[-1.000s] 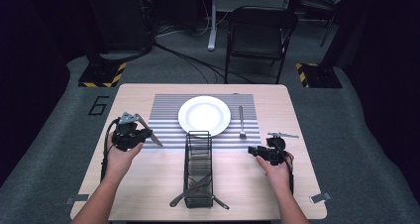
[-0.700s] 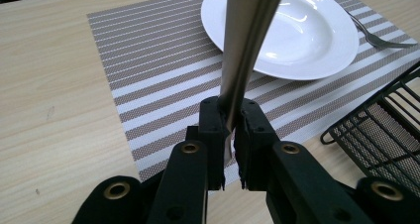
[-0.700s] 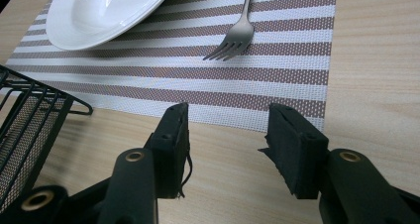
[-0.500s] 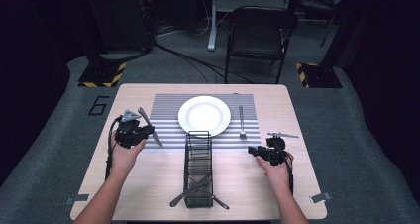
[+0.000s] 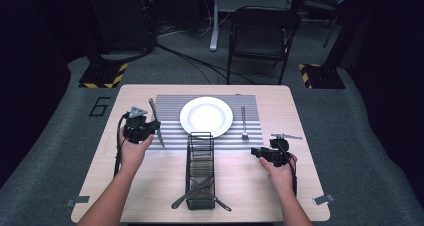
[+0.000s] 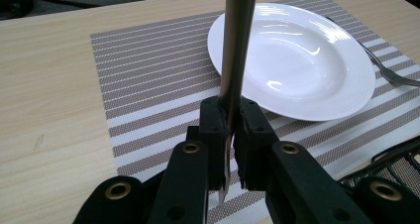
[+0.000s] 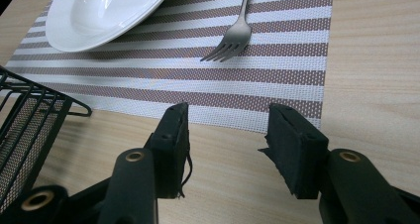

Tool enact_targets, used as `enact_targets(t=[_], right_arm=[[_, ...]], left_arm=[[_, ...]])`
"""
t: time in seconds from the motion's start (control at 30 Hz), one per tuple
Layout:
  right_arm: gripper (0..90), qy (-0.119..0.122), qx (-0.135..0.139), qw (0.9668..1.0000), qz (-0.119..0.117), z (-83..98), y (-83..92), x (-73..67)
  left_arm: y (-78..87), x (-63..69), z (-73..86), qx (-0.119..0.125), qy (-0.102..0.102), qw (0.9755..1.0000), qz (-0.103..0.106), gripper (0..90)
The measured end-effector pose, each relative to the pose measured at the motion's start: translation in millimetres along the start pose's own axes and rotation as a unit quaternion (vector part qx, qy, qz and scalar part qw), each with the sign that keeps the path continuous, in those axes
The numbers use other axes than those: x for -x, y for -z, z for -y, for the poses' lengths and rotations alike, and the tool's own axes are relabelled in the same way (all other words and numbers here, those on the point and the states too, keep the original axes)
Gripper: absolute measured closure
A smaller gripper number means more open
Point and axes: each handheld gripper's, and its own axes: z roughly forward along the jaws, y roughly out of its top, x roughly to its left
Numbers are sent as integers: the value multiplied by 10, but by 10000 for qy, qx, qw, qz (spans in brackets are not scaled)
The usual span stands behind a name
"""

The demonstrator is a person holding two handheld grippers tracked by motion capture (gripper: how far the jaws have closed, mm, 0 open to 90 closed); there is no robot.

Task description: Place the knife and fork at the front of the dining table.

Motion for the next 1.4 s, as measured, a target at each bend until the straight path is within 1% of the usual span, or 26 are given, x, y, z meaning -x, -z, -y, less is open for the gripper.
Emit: enact_targets(t=[0.13, 0.17, 0.2, 0.27, 0.53, 0.7, 0.73, 0.83, 0.87, 0.93, 1.0, 1.1, 1.17, 1.27, 1.3, 1.37, 1.4], right_arm=[[508, -12, 3, 10000, -10, 1, 7, -2], [508, -25, 0, 10000, -11, 1, 8, -4], [508, -5, 10, 10000, -9, 0, 4, 1], [508, -7, 1, 10000, 4, 1, 2, 5], [508, -35, -32, 10000, -2, 4, -12, 26], [508, -42, -64, 10000, -9, 5, -28, 23], [508, -48, -65, 10000, -12, 5, -28, 22], [508, -52, -37, 10000, -3, 5, -29, 30], [508, -51, -28, 10000, -9, 4, -29, 35], [508, -89, -27, 10000, -25, 4, -28, 43], [508, -74, -18, 10000, -23, 3, -26, 57], [511, -134, -2, 9999, -35, 0, -23, 67], [511, -134, 21, 9999, -49, -2, -15, 80], [511, -161, 22, 9999, -55, -4, -11, 86], [511, -171, 26, 9998, -54, -4, -12, 90], [511, -210, 16, 9998, -62, -5, -11, 97], [511, -193, 32, 9998, -64, -6, -13, 106]], left_arm=[[-36, -4, -7, 42, -10, 10000, -10, 824], [-54, -7, -6, 93, 45, 9999, -17, 824], [-61, -16, -8, 91, 51, 9999, -8, 825], [-88, -33, -9, 128, 126, 9998, -13, 825], [-156, -76, -5, 238, 270, 9993, -66, 825], [-235, -100, -3, 358, 451, 9983, -82, 826], [-243, -104, -5, 344, 451, 9984, -88, 826], [-300, -122, -7, 385, 535, 9978, -108, 826], [-325, -133, -6, 403, 591, 9974, -94, 826], [-366, -147, -17, 349, 592, 9976, -76, 826], [-419, -131, -36, 304, 584, 9978, -65, 826], [-521, -102, -66, 234, 473, 9985, -110, 827], [-568, -106, -72, 131, 425, 9989, -134, 827], [-638, -114, -66, 125, 598, 9980, -157, 827], [-667, -114, -71, 66, 640, 9977, -197, 826], [-704, -107, -73, 59, 685, 9974, -221, 827], [-714, -102, -82, 43, 685, 9973, -245, 827]])
